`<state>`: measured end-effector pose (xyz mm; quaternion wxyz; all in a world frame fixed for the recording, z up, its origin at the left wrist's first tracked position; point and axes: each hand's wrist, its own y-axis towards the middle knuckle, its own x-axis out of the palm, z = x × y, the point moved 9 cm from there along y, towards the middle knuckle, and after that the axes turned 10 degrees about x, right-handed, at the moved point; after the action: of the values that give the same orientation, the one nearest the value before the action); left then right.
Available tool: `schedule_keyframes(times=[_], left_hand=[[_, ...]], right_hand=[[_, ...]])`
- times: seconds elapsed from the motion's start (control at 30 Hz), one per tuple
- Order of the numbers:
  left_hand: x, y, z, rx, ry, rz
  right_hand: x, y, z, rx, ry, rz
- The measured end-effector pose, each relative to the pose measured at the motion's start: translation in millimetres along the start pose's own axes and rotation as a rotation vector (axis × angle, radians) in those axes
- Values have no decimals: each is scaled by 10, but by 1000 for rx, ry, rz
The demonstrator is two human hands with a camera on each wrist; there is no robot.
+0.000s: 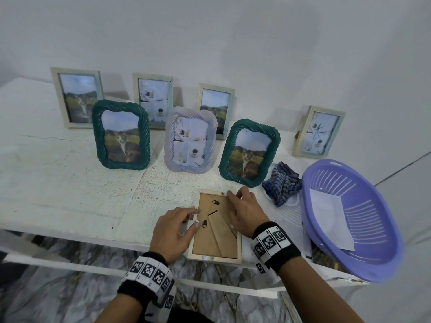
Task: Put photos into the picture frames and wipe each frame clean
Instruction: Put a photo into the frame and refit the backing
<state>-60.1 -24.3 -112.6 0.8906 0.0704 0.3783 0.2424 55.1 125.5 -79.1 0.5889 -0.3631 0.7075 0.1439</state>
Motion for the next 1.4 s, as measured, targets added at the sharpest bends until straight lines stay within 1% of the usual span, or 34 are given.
schedule_keyframes(times=[0.07,0.23,0.33,0.4,0.53,0.63,0.77,0.83,0.9,1.0,1.13,1.27,1.4], left_hand=[[2,-3,-6,4,8,-2],[6,-1,-9,5,11,-1],[12,5,-15,-1,5,-4],[8,6,-12,5,3,-6],[9,4,-18,8,1,0],[-3,5,-10,11,1,5],[-22,5,21,6,-5,5],[-32,4,37,5,-7,6],[-38,5,49,0,-9,4],[-45,9,66,-8,-3,1],[-46,12,77,-9,-2,-4],[-48,13,88,-12,6,-7],[-50,5,98,-20,24,-14]], right_hand=[[22,-25,3,-6,-21,-5],[46,-141,-17,-7,27,-20],[89,-109,65,34,85,-32],[102,-78,116,49,80,-31],[151,-98,139,28,75,-70],[109,-146,105,11,109,-63],[62,-402,47,26,272,-64],[181,-613,-70,-16,270,-99],[354,-768,-128,-7,246,-140],[490,-835,-123,37,227,-87],[503,-846,-123,35,294,-8],[523,-842,-123,35,321,35],[543,-837,-122,46,330,43]])
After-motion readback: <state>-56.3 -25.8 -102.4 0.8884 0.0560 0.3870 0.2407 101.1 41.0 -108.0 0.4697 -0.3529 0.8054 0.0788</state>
